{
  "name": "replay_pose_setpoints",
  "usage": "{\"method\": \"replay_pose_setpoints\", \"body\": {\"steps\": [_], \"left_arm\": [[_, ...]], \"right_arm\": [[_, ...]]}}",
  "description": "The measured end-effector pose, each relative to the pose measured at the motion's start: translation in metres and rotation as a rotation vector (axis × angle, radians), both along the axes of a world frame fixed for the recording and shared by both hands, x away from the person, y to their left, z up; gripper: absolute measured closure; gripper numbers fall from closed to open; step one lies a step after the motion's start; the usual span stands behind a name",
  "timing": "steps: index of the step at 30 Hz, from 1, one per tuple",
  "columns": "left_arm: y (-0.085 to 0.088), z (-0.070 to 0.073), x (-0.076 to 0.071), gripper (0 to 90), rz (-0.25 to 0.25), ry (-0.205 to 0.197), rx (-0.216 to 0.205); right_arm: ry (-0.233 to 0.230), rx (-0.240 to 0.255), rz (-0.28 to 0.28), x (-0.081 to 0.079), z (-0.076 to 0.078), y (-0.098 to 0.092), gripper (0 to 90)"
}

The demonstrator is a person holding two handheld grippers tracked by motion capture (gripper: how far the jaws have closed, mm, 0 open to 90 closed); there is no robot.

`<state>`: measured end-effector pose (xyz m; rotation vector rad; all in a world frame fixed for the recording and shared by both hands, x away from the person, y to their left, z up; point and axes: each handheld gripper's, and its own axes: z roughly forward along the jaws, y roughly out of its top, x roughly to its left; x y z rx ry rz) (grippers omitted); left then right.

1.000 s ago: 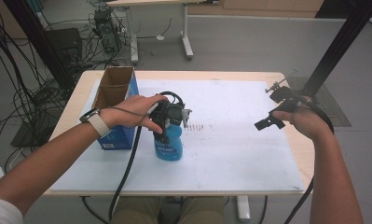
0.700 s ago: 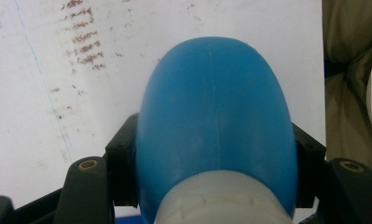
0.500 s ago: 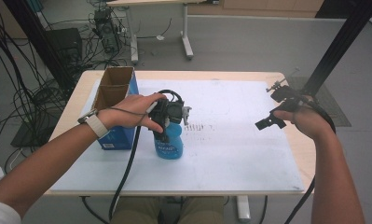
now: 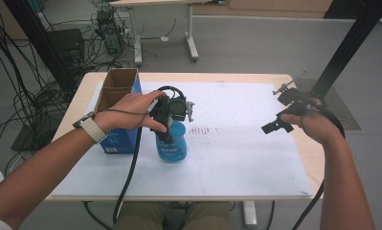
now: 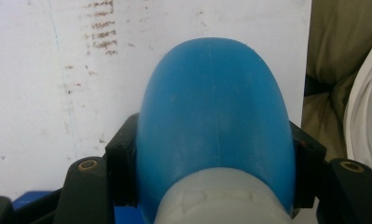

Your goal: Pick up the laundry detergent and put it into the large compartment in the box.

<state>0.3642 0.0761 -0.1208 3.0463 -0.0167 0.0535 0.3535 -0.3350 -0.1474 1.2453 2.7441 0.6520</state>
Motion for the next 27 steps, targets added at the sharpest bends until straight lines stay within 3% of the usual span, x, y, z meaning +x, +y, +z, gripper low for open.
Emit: {"method": "replay_pose_setpoints", "body": {"steps": [16,27], "left_arm": [[0.002,0.024,-0.003,37.2,0.153,0.003,-0.001],[0.004,0.049,-0.006,37.2,0.288,-0.015,-0.010]], "right_arm": [[-0.017,-0.004,0.012,-0.003,0.007,0.002,11.3],[-0.008,0.000,0.014,0.000,0.002,0.000,11.4]]}}
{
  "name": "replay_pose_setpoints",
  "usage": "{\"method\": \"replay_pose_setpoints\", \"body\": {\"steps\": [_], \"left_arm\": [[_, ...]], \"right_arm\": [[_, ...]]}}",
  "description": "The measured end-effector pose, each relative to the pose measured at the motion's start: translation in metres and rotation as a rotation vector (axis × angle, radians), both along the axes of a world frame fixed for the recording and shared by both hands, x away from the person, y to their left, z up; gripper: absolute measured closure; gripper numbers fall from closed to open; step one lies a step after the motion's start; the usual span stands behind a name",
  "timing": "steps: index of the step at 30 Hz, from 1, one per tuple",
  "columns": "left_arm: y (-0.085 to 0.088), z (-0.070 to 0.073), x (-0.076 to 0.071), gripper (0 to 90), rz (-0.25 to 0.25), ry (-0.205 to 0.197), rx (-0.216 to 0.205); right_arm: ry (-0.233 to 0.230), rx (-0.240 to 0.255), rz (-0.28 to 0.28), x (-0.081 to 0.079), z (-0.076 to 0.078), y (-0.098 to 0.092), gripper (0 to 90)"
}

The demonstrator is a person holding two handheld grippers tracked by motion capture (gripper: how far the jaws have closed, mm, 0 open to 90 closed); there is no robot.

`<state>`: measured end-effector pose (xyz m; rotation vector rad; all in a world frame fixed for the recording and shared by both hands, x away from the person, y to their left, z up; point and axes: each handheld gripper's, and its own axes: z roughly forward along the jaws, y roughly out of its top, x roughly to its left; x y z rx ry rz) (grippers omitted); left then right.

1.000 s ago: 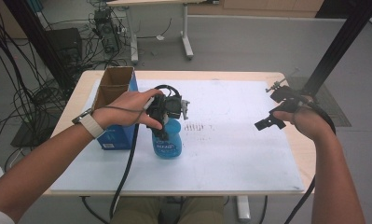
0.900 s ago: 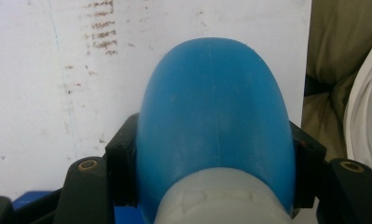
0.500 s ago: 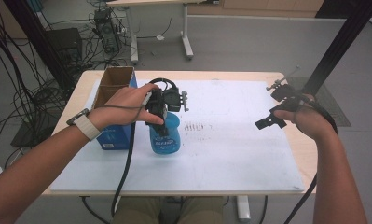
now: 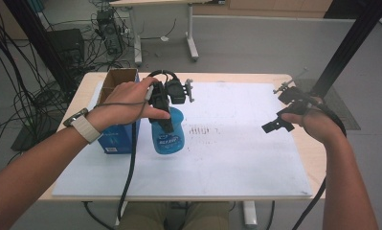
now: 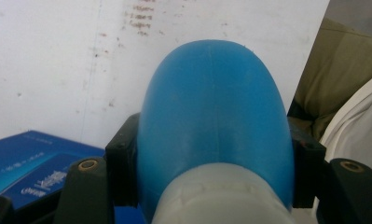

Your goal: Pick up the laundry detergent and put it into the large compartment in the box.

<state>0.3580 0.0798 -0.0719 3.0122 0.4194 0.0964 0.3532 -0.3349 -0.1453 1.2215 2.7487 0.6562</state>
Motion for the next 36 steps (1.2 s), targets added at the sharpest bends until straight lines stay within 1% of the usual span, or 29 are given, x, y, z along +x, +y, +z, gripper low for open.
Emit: {"method": "replay_pose_setpoints", "body": {"steps": [4,5,8,10,11,12,14,16,21,23,24,27,28,32,34,35,36], "left_arm": [[-0.002,0.007,0.002,37.1,0.017,0.007,0.020],[-0.001,0.008,0.002,37.1,0.029,0.011,0.012],[0.000,0.013,0.010,37.1,0.060,0.041,0.012],[0.000,0.016,0.011,37.1,0.081,0.047,0.015],[0.000,0.018,0.011,37.2,0.091,0.045,0.015],[-0.002,0.020,0.011,37.1,0.098,0.042,0.024],[-0.002,0.023,0.010,37.1,0.131,0.036,0.026],[-0.003,0.026,0.009,37.2,0.139,0.026,0.031],[-0.003,0.034,0.006,37.2,0.184,0.010,0.037],[-0.003,0.037,0.006,37.2,0.210,0.010,0.035],[-0.004,0.039,0.007,37.1,0.215,0.012,0.043],[-0.006,0.043,0.006,37.2,0.231,0.008,0.047],[-0.004,0.045,0.006,37.2,0.243,0.007,0.037],[-0.003,0.050,0.007,37.2,0.287,0.006,0.034],[-0.003,0.052,0.009,37.2,0.306,0.011,0.037],[-0.004,0.053,0.011,37.2,0.305,0.016,0.040],[-0.002,0.053,0.012,37.2,0.318,0.020,0.034]], "right_arm": [[-0.001,0.005,0.004,0.000,-0.001,0.000,11.3],[-0.001,0.006,0.005,0.000,-0.001,0.001,11.4],[-0.003,0.007,0.014,0.001,-0.001,0.001,11.4],[-0.003,0.006,0.018,0.001,-0.001,0.002,11.4],[-0.005,0.007,0.019,0.001,-0.001,0.003,11.4],[-0.006,0.006,0.020,0.001,0.000,0.003,11.3],[-0.006,0.008,0.021,0.001,0.000,0.003,11.4],[-0.008,0.009,0.021,0.000,0.000,0.003,11.4],[-0.016,0.013,0.025,-0.002,0.003,0.002,11.4],[-0.020,0.015,0.027,-0.002,0.003,0.002,11.3],[-0.020,0.016,0.026,-0.002,0.004,0.002,11.4],[-0.022,0.019,0.028,-0.002,0.003,0.001,11.4],[-0.022,0.019,0.030,-0.001,0.003,0.001,11.4],[-0.019,0.016,0.038,0.002,0.001,0.003,11.4],[-0.018,0.016,0.044,0.003,0.001,0.004,11.4],[-0.020,0.015,0.049,0.004,0.001,0.004,11.4],[-0.020,0.016,0.048,0.004,0.001,0.005,11.4]]}}
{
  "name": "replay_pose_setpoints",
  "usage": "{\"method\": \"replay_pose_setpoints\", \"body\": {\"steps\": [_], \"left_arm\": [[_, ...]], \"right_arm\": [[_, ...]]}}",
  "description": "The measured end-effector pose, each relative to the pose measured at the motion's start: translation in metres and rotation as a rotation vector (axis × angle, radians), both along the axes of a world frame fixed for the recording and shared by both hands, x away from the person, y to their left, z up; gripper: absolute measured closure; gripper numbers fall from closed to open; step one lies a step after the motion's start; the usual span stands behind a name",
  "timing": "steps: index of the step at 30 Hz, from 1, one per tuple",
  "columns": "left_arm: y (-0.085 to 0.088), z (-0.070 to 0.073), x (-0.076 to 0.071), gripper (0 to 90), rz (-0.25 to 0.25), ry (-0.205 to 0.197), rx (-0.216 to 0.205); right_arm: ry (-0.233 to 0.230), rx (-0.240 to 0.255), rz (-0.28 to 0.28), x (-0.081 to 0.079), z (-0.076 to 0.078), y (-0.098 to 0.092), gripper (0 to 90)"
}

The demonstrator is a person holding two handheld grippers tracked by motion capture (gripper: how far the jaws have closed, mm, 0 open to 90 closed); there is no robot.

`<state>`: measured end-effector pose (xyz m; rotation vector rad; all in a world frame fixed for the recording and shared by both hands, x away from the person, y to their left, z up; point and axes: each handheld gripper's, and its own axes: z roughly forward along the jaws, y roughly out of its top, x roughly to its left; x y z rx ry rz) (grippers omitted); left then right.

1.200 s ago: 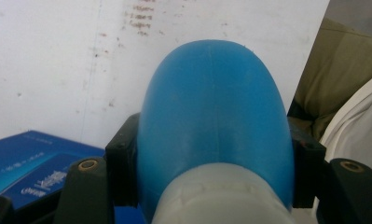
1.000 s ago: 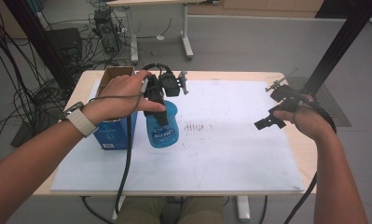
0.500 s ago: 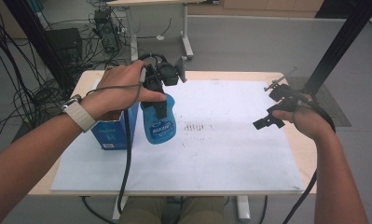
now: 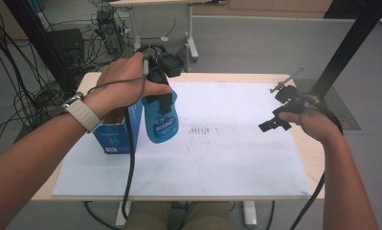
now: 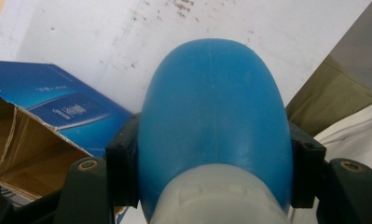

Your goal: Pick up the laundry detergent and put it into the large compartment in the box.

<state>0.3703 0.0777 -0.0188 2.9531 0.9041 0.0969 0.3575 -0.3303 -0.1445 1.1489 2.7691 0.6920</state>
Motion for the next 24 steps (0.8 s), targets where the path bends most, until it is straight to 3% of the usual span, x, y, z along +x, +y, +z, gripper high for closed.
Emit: {"method": "replay_pose_setpoints", "body": {"steps": [7,24], "left_arm": [[0.005,0.004,0.009,37.2,0.085,0.018,-0.004],[0.022,0.029,0.015,37.3,0.237,-0.005,-0.006]], "right_arm": [[0.001,-0.001,0.010,0.003,0.002,0.002,11.3],[-0.004,-0.003,0.036,0.007,0.002,0.008,11.4]]}}
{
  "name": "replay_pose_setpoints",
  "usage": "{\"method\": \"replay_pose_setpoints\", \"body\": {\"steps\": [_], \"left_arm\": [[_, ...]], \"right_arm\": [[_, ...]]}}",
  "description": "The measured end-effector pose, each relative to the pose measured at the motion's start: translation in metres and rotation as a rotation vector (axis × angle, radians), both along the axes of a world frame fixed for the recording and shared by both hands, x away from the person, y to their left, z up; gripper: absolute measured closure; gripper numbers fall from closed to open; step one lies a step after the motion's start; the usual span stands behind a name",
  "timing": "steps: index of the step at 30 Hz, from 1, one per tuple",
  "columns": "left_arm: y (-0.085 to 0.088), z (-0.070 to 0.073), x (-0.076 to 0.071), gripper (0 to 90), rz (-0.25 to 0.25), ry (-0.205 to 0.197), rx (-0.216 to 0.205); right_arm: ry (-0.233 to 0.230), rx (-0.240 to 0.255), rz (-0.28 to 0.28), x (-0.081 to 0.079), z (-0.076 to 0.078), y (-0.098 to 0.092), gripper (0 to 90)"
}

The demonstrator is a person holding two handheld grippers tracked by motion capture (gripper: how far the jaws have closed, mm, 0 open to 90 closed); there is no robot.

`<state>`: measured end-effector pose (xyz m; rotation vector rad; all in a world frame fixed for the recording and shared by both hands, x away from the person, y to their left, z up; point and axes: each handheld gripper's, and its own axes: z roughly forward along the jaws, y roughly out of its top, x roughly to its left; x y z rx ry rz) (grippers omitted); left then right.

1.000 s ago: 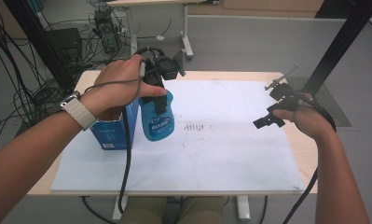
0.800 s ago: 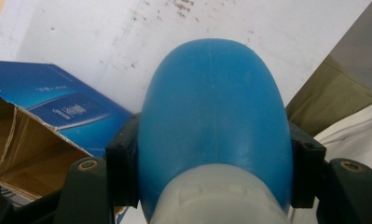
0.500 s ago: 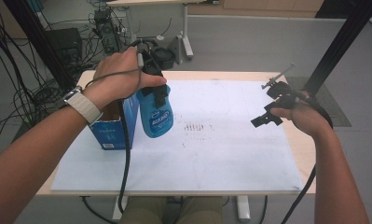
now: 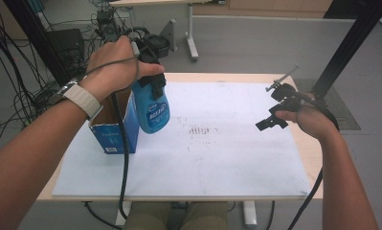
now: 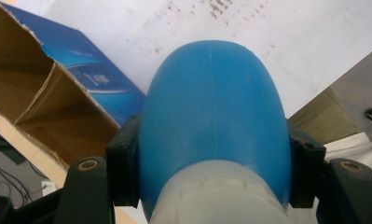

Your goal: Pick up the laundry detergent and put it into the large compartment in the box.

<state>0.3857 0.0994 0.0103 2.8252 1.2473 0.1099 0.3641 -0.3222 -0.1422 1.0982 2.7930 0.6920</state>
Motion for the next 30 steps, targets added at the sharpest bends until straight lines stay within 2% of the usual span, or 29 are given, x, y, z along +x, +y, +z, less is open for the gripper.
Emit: {"method": "replay_pose_setpoints", "body": {"steps": [7,13,17,21,30], "left_arm": [[0.005,0.012,0.001,37.3,0.070,-0.007,-0.002],[0.009,0.018,0.002,37.3,0.104,-0.022,-0.003],[0.017,0.022,0.004,37.3,0.144,-0.024,-0.016],[0.022,0.026,0.007,37.3,0.189,-0.024,-0.011],[0.036,0.035,0.007,37.4,0.262,-0.036,-0.025]], "right_arm": [[-0.005,0.002,0.010,0.002,0.002,0.002,11.4],[-0.004,0.002,0.018,0.004,0.002,0.002,11.4],[-0.005,0.004,0.021,0.006,0.001,0.000,11.3],[-0.004,0.008,0.024,0.007,-0.001,-0.001,11.3],[-0.006,0.012,0.028,0.011,-0.003,-0.005,11.3]]}}
